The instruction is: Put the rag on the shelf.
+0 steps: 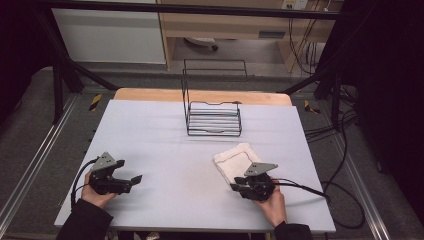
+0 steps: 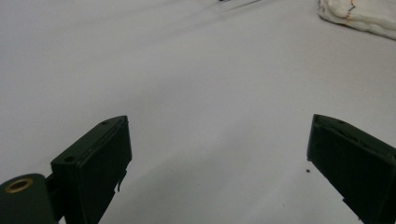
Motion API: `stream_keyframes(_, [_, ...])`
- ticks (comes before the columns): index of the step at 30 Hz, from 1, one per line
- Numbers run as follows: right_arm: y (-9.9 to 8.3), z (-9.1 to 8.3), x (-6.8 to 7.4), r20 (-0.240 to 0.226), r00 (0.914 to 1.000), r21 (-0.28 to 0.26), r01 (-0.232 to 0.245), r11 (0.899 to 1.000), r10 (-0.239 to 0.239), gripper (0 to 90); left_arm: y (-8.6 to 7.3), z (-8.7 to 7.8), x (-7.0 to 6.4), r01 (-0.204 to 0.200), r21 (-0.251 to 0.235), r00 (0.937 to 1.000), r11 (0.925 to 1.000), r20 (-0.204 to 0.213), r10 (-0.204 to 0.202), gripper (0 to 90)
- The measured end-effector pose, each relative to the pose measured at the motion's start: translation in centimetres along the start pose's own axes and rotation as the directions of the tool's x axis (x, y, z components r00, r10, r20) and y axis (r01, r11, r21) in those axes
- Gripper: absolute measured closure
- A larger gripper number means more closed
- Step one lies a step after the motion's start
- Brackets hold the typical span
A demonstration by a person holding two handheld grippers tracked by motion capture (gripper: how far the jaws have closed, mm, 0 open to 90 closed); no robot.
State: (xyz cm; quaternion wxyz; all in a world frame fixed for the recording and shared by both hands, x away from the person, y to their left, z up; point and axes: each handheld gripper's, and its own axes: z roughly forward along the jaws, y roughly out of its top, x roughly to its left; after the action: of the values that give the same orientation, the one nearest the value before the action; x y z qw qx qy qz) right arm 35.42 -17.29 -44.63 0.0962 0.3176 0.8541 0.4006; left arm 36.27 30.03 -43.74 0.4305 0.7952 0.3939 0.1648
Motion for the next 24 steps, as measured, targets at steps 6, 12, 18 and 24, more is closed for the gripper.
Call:
stream_keyframes(6, [-0.1, 0.3, 0.0, 0.009, 0.9995, 0.010, 0.029, 1.000, -0.029, 76.9, 0.0, 0.0, 0.0, -0.001, 0.001, 1.0000, 1.0000, 0.000, 0.001, 6.3])
stream_keyframes(12, [0.4, 0.5, 0.2, 0.040, 0.9981, 0.036, 0.046, 0.998, -0.048, 85.1, 0.0, 0.0, 0.0, -0.001, 0.002, 1.0000, 1.0000, -0.001, 0.001, 6.4])
stream_keyframes(18, [1.0, 0.5, 0.4, 0.044, 0.9984, 0.035, 0.033, 0.999, -0.035, 86.3, 0.0, 0.0, 0.0, 0.001, -0.002, 1.0000, 1.0000, -0.001, -0.001, 6.4])
stream_keyframes(24, [2.6, 0.5, 0.8, 0.015, 0.9998, -0.006, -0.012, 1.000, 0.012, 86.7, 0.0, 0.0, 0.1, -0.002, 0.004, 1.0000, 1.0000, -0.003, 0.002, 6.4])
